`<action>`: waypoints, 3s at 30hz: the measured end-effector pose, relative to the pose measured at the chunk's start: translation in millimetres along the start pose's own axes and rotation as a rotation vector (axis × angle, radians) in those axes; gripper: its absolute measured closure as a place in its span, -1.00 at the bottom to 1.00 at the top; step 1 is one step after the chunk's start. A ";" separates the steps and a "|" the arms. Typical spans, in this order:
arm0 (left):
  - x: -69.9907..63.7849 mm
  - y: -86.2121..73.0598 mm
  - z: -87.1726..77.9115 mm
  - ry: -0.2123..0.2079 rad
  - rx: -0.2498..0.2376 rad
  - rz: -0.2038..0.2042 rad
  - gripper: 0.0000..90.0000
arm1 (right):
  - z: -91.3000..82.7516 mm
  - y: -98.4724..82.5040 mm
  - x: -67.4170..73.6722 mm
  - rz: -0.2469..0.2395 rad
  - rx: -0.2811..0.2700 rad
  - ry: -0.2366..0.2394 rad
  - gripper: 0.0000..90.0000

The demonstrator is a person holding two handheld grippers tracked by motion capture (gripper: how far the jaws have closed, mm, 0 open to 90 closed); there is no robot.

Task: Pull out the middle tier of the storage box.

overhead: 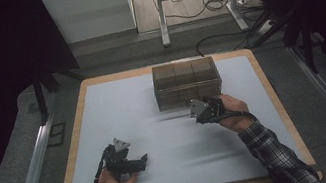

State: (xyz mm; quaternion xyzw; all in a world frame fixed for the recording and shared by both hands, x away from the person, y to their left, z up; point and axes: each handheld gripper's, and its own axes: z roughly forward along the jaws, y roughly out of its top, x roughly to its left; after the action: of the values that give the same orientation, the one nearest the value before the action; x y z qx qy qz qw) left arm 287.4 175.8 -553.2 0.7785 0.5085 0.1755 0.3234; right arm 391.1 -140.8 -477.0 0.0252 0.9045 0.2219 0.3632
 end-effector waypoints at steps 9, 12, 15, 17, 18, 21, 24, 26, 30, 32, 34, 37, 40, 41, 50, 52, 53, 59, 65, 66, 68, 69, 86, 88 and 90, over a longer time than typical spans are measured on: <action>-0.2 -0.1 0.0 0.000 0.000 -0.003 -1.00 | -3.2 -4.1 -17.5 0.075 -0.039 0.112 0.54; -0.2 -0.1 0.0 0.000 0.000 -0.003 -1.00 | -3.3 -6.0 -23.4 0.101 -0.048 0.150 0.52; -0.2 0.0 0.0 0.000 0.000 -0.003 -1.00 | -2.9 -8.1 -28.6 0.108 -0.049 0.169 0.51; -0.2 0.0 0.0 0.000 0.000 -0.003 -1.00 | -2.5 -9.9 -32.3 0.119 -0.055 0.193 0.50; -0.2 0.0 0.0 -0.001 0.000 -0.003 -1.00 | -2.8 -10.7 -34.3 0.120 -0.053 0.196 0.50; -0.2 -0.1 0.0 -0.001 0.000 -0.003 -1.00 | -1.6 -13.6 -40.0 0.135 -0.062 0.223 0.49; -0.2 -0.1 0.0 -0.001 0.000 -0.003 -1.00 | -1.0 -16.8 -46.6 0.149 -0.065 0.247 0.44; -0.2 -0.1 0.0 -0.001 0.000 -0.003 -1.00 | 0.1 -19.6 -51.6 0.158 -0.068 0.282 0.42; -0.2 -0.1 0.0 -0.001 0.000 -0.003 -1.00 | 3.1 -25.2 -58.8 0.167 -0.072 0.316 0.42; -0.2 -0.1 0.0 -0.001 0.000 -0.003 -1.00 | 4.6 -27.6 -61.5 0.163 -0.067 0.324 0.42; -0.2 -0.1 0.0 -0.001 0.000 -0.003 -1.00 | 6.7 -30.2 -64.8 0.155 -0.063 0.338 0.42; -0.2 -0.1 0.0 -0.001 0.000 -0.003 -1.00 | 10.9 -35.1 -70.6 0.150 -0.049 0.359 0.43; -0.2 -0.1 0.0 0.000 0.000 -0.003 -1.00 | 14.5 -40.5 -77.0 0.159 -0.047 0.383 0.48; -0.2 -0.1 0.0 -0.001 0.000 -0.003 -1.00 | 15.5 -42.0 -79.2 0.164 -0.047 0.395 0.50; -0.2 -0.1 0.0 -0.001 -0.001 -0.003 -1.00 | 28.5 -50.7 -89.0 0.146 -0.043 0.492 0.66; -0.2 -0.1 0.0 -0.001 -0.001 -0.003 -1.00 | 31.7 -53.2 -90.6 0.146 -0.042 0.514 0.69; -0.2 -0.1 0.0 0.000 -0.001 -0.003 -1.00 | 32.9 -54.2 -91.5 0.148 -0.038 0.518 0.71; -0.2 -0.1 0.0 0.000 -0.001 -0.004 -1.00 | 36.1 -58.4 -94.0 0.136 -0.049 0.544 0.80; -0.2 -0.1 0.0 0.000 -0.001 -0.003 -1.00 | 33.2 -55.5 -93.0 0.095 -0.055 0.559 0.86; -0.2 -0.1 0.0 0.000 -0.001 -0.003 -1.00 | 32.8 -55.2 -92.5 0.094 -0.058 0.567 0.86; -0.2 -0.1 0.0 -0.001 -0.001 -0.004 -1.00 | 31.4 -54.8 -91.2 0.089 -0.061 0.573 0.87; -0.2 -0.1 0.0 0.000 -0.001 -0.003 -1.00 | 31.2 -55.0 -91.1 0.083 -0.067 0.579 0.88; -0.3 -0.1 0.0 0.000 -0.001 -0.003 -1.00 | 18.5 -55.3 -80.2 0.044 -0.092 0.631 0.89; -0.3 -0.1 0.1 -0.001 -0.001 -0.003 -1.00 | 16.1 -55.9 -78.7 0.039 -0.089 0.623 0.89; -0.3 -0.1 0.1 0.000 0.000 -0.003 -1.00 | 14.4 -56.3 -77.0 0.038 -0.094 0.624 0.89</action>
State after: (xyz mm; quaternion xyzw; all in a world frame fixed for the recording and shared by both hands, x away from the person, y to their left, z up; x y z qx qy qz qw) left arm 287.3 175.5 -553.3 0.7776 0.5097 0.1749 0.3240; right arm 463.8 -202.0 -460.1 -0.0438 0.9605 0.2671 0.0647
